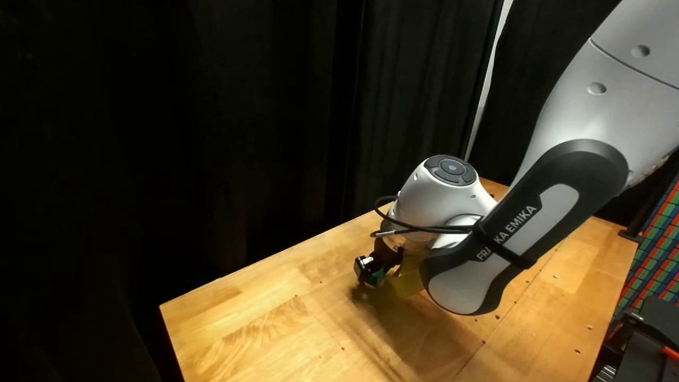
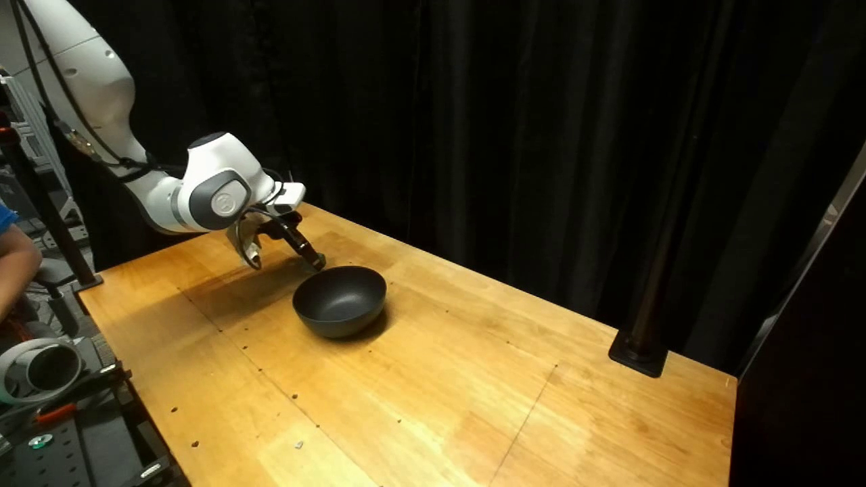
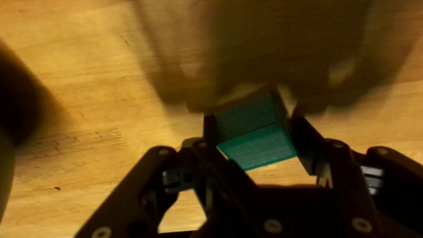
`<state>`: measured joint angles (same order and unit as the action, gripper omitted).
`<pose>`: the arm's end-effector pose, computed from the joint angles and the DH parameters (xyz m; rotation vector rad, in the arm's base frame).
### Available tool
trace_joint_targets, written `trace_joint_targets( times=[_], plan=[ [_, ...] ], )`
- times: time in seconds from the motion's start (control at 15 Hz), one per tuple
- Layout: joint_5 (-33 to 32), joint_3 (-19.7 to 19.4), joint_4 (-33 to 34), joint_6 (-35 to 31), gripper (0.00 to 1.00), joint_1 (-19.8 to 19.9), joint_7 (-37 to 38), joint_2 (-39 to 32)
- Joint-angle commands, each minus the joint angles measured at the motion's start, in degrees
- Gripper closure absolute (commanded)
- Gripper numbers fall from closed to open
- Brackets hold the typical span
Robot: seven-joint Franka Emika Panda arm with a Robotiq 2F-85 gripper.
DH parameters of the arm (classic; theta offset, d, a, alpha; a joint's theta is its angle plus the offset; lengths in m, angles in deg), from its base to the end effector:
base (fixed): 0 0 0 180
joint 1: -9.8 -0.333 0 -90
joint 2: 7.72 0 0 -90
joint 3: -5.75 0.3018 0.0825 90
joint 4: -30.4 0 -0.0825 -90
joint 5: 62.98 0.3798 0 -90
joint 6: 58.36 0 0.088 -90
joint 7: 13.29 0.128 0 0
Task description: Put the green block inside the black bowl
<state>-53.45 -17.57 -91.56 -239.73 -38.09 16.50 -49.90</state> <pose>0.5405 0.2215 0.0990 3.0359 -0.1724 0.6703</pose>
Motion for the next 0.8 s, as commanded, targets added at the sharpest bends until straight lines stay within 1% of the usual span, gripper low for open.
trace_joint_targets(
  times=[0.0,0.13,0.33,0.47,0.53,0.6,0.73],
  plan=[
    [1.51,-1.91,-0.98,3.52,0.66,-1.18,-1.89,2.61],
    [0.09,-3.48,-2.08,8.09,0.66,-1.26,-2.02,5.25],
    [-3.61,-8.77,-4.18,14.05,0.66,-2.47,-0.05,9.66],
    [-6.87,-10.59,-5.21,18.09,0.66,-1.42,0.39,12.99],
    [-8.18,-10.2,-5.49,20.63,0.66,-0.11,0.11,14.95],
    [-9.04,-8.47,-5.63,22.92,0.66,2.19,-0.92,17.05],
    [-9.06,-2.62,-5.75,25.95,0.66,8.03,-2.82,20.87]
  ],
)
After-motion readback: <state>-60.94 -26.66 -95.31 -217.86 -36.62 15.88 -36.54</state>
